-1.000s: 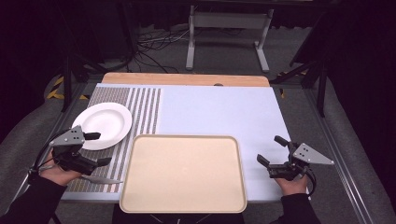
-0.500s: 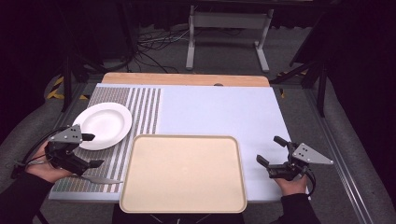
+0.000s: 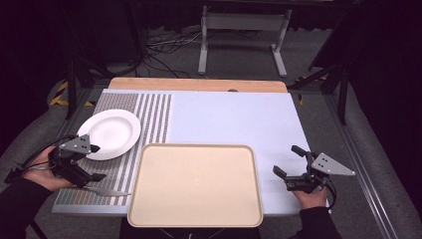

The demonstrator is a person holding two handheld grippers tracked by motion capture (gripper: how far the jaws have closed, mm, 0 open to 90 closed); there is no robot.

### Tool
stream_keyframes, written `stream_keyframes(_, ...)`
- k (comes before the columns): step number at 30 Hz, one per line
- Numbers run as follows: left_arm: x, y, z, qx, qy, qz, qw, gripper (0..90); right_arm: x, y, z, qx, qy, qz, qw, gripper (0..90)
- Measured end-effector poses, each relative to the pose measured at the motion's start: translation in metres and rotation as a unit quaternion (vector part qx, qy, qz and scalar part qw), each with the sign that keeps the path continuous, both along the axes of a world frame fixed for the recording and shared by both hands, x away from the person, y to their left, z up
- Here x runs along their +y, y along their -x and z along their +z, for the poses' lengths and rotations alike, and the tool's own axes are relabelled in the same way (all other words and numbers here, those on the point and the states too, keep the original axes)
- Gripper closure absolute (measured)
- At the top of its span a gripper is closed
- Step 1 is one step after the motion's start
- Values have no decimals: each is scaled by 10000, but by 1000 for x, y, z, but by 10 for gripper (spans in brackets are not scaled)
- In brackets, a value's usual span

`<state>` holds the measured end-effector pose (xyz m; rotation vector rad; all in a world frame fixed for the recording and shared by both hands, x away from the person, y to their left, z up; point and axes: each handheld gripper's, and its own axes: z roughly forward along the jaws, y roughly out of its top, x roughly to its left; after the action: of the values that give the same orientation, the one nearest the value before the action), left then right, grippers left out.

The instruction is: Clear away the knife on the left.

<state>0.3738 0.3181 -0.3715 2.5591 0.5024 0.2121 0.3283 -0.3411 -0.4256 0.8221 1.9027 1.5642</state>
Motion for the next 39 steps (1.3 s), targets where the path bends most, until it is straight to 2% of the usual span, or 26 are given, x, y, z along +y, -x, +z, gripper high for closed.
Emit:
stream_keyframes(5,-1,-1,-5,127,-281,-250,9992,71,-1,1,1,-28,-13,-13,10000,4)
stream_keyframes(6,-1,-1,-5,127,-281,-250,9992,75,0,1,1,-34,2,-3,10000,4)
stream_keyframes(7,-1,0,-8,169,-498,-342,9980,80,0,1,1,-24,4,0,10000,4)
stream_keyframes(9,-1,1,-9,197,-578,-362,9975,88,0,1,1,-22,9,6,10000,4)
stream_keyframes(12,1,2,-13,321,-889,-476,9944,104,0,0,0,-2,-20,14,10000,4)
stream_keyframes(13,2,2,-14,343,-936,-475,9939,108,0,0,0,-2,-12,19,10000,4)
stream_keyframes(16,3,2,-17,426,-1206,-546,9903,129,0,1,1,-23,2,33,10000,4)
stream_keyframes(18,3,1,-20,459,-1424,-623,9868,153,0,1,1,-23,1,32,10000,4)
stream_keyframes(19,3,1,-21,466,-1478,-648,9858,161,0,1,1,-20,1,34,10000,4)
stream_keyframes(21,3,1,-23,500,-1693,-700,9818,183,0,1,1,-19,-2,43,10000,4)
stream_keyframes(22,2,0,-24,508,-1826,-769,9789,195,0,0,1,-21,-1,49,10000,4)
stream_keyframes(24,1,-1,-27,588,-1983,-867,9745,227,1,1,1,-5,-1,48,10000,4)
stream_keyframes(25,1,0,-28,588,-2034,-851,9736,236,0,1,1,-11,-3,49,10000,4)
stream_keyframes(28,-2,0,-33,648,-2281,-958,9667,255,0,1,1,-14,-7,48,10000,4)
stream_keyframes(29,-3,0,-35,658,-2337,-981,9651,257,0,1,1,-14,-13,51,10000,4)
stream_keyframes(30,-3,0,-35,658,-2337,-981,9651,261,0,1,1,-14,-13,51,10000,4)
stream_keyframes(32,-4,0,-39,659,-2495,-1035,9606,266,0,1,1,-14,-4,57,10000,4)
stream_keyframes(33,-5,-1,-41,725,-2617,-1056,9566,273,0,1,1,-11,-13,60,10000,4)
stream_keyframes(34,-4,-1,-43,771,-2615,-1050,9564,289,0,1,1,-10,-13,62,10000,4)
stream_keyframes(35,-5,-2,-45,798,-2683,-1100,9537,298,0,1,0,-2,-18,68,10000,4)
stream_keyframes(37,-4,-2,-46,826,-2675,-1065,9541,322,0,1,0,14,-5,83,10000,4)
stream_keyframes(39,-3,-4,-46,871,-2745,-1094,9514,339,1,1,0,31,8,87,10000,4)
